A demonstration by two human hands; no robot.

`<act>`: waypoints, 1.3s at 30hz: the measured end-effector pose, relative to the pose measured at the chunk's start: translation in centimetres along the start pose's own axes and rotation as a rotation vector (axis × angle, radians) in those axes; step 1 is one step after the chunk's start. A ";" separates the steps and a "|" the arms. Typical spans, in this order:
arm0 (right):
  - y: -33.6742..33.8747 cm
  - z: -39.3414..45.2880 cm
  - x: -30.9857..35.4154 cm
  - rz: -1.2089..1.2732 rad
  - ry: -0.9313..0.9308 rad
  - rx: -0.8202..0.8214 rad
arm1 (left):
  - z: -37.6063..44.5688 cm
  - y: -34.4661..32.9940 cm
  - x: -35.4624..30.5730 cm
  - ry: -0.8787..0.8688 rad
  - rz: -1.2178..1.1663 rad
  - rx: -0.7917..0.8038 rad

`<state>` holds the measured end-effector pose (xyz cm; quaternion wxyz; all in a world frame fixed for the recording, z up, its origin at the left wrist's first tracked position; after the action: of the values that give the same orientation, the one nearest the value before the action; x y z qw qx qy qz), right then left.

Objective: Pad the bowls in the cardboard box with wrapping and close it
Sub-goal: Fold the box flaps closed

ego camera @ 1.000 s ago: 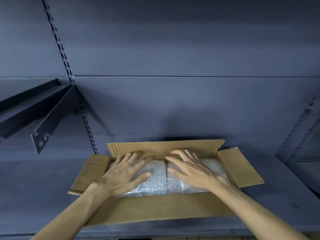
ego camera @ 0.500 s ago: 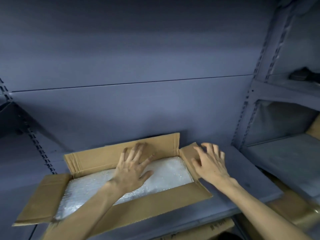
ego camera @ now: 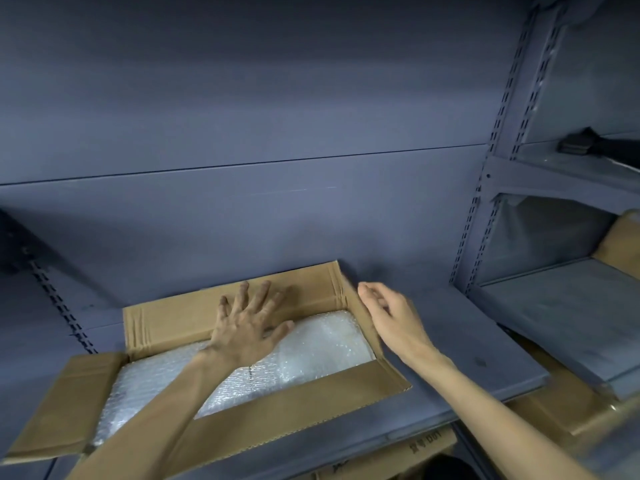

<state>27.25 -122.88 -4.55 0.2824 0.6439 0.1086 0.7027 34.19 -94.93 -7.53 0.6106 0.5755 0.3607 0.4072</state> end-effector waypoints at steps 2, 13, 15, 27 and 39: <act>-1.4 -0.5 0.3 0.033 0.004 0.143 | 0.2 0.1 0.1 0.016 -0.040 -0.009; -3.3 0.2 -1.5 -0.040 -0.069 0.301 | -1.6 2.8 0.7 -0.056 0.126 -0.218; -3.5 0.2 -1.7 -0.050 -0.060 0.288 | -2.1 3.5 0.9 -0.039 0.120 -0.282; -4.1 2.2 -1.4 -0.348 0.069 0.169 | -11.3 6.2 7.7 0.353 -0.055 -0.500; -10.0 4.1 3.6 -0.690 0.147 0.150 | -22.8 3.4 14.1 0.934 -0.303 -0.177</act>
<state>33.70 -113.66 -6.07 0.4463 0.5362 0.3908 0.6005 18.95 -72.72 -5.54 0.4825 0.2188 0.6393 0.5574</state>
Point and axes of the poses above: each hand's wrist, its own z-axis towards the middle knuckle, its own y-axis out of the back of the hand, x = y × z, the point moved 2 cm from there along z, towards the middle knuckle, and after that the axes turned 5 degrees about -y, right-handed, at the moved point
